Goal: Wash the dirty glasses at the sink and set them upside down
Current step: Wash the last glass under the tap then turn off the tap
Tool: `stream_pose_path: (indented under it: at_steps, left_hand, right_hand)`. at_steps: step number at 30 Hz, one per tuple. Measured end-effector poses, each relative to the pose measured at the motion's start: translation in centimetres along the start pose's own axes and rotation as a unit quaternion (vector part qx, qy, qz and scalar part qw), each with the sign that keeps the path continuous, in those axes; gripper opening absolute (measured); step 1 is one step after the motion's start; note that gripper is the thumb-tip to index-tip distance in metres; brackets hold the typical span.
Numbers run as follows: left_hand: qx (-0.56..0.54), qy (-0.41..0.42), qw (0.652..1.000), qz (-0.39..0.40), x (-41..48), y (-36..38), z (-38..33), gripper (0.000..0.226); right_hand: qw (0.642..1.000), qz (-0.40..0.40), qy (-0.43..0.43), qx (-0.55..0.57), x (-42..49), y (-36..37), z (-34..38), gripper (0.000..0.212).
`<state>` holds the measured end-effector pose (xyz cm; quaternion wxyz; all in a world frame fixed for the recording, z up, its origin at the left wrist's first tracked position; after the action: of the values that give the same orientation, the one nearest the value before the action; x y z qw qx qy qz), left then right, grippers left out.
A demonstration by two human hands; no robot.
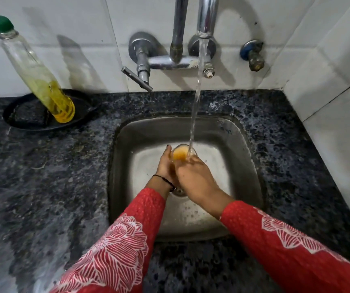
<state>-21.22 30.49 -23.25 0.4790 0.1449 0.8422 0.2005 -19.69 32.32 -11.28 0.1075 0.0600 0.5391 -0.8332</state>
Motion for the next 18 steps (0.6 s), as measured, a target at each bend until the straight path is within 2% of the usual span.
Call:
stream_pose_path:
  at_steps: [2, 4, 5, 6, 7, 8, 9, 10, 11, 12, 13, 14, 15, 16, 18]
  left_hand:
    - [-0.012, 0.052, 0.999, -0.008, 0.1, -0.1, -0.4, 0.068]
    - [-0.052, 0.096, 0.994, -0.027, 0.2, -0.9, 0.0, 0.065]
    - [-0.074, 0.108, 0.991, -0.035, 0.1, -1.3, 0.3, 0.068]
    - [-0.083, 0.122, 0.989, -0.031, 0.2, -1.4, 0.6, 0.071]
    - [-0.08, 0.12, 0.989, -0.028, 0.0, -1.3, 0.9, 0.073]
    - [-0.056, 0.115, 0.991, -0.032, 0.0, -1.5, 1.1, 0.074]
    - [-0.026, 0.097, 0.994, -0.04, -0.2, -1.7, 1.2, 0.075]
    - [0.0, 0.079, 0.996, -0.04, 0.0, -1.9, 1.1, 0.076]
    - [0.031, 0.052, 0.997, -0.049, -0.1, -2.1, 0.9, 0.076]
    - [0.06, 0.029, 0.997, -0.048, 0.1, -2.4, 0.8, 0.077]
    - [0.086, 0.006, 0.995, -0.051, 0.1, -2.5, 0.7, 0.076]
    - [0.106, -0.017, 0.992, -0.062, 0.1, -2.7, 0.7, 0.072]
    - [0.111, -0.031, 0.99, -0.077, 0.0, -2.8, 0.7, 0.07]
    - [0.119, -0.034, 0.989, -0.083, 0.2, -3.0, 0.6, 0.071]
    - [0.117, -0.022, 0.99, -0.079, 0.4, -2.8, 0.1, 0.07]
  right_hand:
    - [0.998, -0.053, -0.003, 0.016, -0.6, -0.3, 1.4, 0.028]
    - [0.992, -0.076, 0.042, 0.092, -1.2, -0.8, 0.8, 0.028]
    - [0.974, -0.108, 0.084, 0.181, -1.1, -1.0, -0.6, 0.027]
    - [0.939, -0.128, 0.143, 0.285, -0.9, -0.8, -2.3, 0.023]
    - [0.874, -0.132, 0.21, 0.418, -0.8, 0.4, -3.9, 0.019]
    - [0.787, -0.13, 0.256, 0.546, -0.9, 2.0, -4.5, 0.017]
    - [0.722, -0.132, 0.276, 0.62, -1.0, 3.3, -4.4, 0.019]
    - [0.719, -0.12, 0.267, 0.63, -1.0, 4.0, -3.9, 0.022]
    - [0.768, -0.097, 0.228, 0.591, -0.9, 4.2, -3.5, 0.028]
    - [0.844, -0.05, 0.165, 0.508, -0.7, 4.2, -2.7, 0.035]
    - [0.924, 0.017, 0.088, 0.372, -0.7, 4.2, -1.9, 0.038]
    - [0.97, 0.1, 0.022, 0.219, -0.9, 4.6, -1.4, 0.036]
    - [0.984, 0.15, -0.016, 0.1, -1.1, 4.9, -1.9, 0.032]
    - [0.985, 0.17, -0.025, 0.035, -1.1, 4.4, -2.6, 0.029]
    - [0.993, 0.112, -0.027, 0.036, 0.4, 2.8, -3.3, 0.031]
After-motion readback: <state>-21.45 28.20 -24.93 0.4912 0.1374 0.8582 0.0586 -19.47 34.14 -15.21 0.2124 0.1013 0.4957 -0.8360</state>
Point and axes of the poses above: each hand's wrist, its own x-axis towards the middle knuckle, its own y-axis out of the palm, z = x × y, the point moved 10 cm from there along x, towards the middle knuckle, and after that the axes turned 13 degrees about x, right-handed, at the moved point
